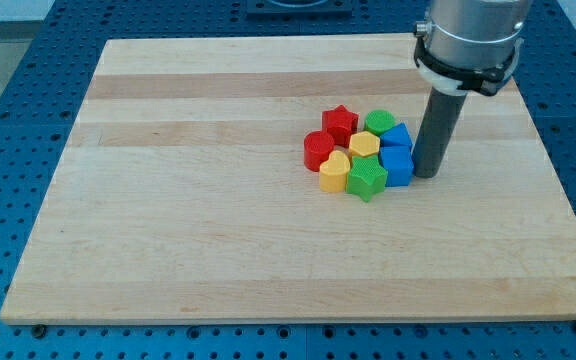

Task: Nudge the red star down a bit

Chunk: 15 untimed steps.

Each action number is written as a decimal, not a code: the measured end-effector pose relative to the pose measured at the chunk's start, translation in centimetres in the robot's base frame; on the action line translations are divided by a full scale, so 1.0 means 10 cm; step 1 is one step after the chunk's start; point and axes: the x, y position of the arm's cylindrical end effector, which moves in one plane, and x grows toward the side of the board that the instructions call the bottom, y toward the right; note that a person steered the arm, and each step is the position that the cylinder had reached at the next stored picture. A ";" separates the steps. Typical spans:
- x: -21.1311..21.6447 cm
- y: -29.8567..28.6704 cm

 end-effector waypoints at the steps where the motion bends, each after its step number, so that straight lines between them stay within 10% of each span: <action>1: 0.06 0.08; 3: 0.71 -0.41; 6: 0.24 -1.93; 9: -1.22 -1.75; 15: -1.07 -1.26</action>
